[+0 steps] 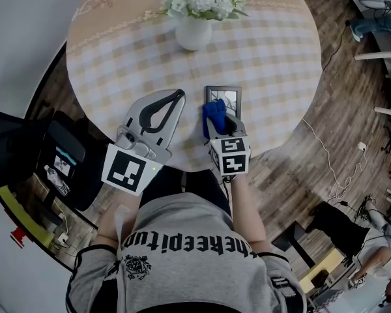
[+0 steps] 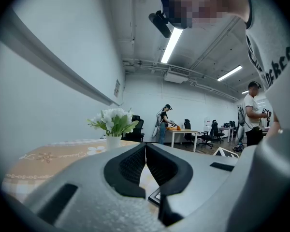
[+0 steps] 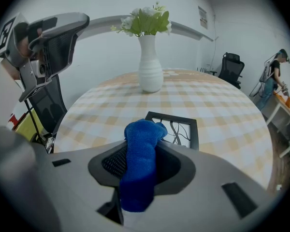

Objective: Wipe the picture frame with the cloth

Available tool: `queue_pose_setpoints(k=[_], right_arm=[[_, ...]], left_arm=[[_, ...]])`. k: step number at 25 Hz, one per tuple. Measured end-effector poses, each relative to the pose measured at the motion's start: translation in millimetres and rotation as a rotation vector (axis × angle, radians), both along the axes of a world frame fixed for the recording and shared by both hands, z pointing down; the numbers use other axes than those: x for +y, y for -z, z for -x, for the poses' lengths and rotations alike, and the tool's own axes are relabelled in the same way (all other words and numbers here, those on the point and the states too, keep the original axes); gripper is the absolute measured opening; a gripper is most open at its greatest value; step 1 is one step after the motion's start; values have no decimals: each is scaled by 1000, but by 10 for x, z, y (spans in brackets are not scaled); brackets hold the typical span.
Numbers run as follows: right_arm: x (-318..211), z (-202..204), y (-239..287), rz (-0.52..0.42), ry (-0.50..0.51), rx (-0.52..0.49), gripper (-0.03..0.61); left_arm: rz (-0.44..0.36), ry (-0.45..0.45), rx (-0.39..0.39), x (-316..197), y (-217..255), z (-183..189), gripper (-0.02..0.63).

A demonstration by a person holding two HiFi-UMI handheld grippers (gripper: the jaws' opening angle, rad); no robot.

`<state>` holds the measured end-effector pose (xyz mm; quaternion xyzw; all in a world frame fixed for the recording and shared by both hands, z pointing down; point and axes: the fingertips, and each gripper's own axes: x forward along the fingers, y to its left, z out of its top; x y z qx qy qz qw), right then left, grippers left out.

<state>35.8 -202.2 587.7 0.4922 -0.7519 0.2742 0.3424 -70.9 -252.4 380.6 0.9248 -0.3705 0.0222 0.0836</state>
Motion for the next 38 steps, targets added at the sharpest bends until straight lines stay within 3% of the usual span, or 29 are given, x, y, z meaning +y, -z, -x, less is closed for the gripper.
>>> queue_pose_setpoints(k=[13, 38], right_arm=[[17, -187, -30, -26, 4, 68, 138], [162, -956, 63, -49, -157, 71, 138]], left_arm=[[-9, 1, -7, 44, 38, -63, 15], [-18, -29, -12, 138, 93, -295, 15]])
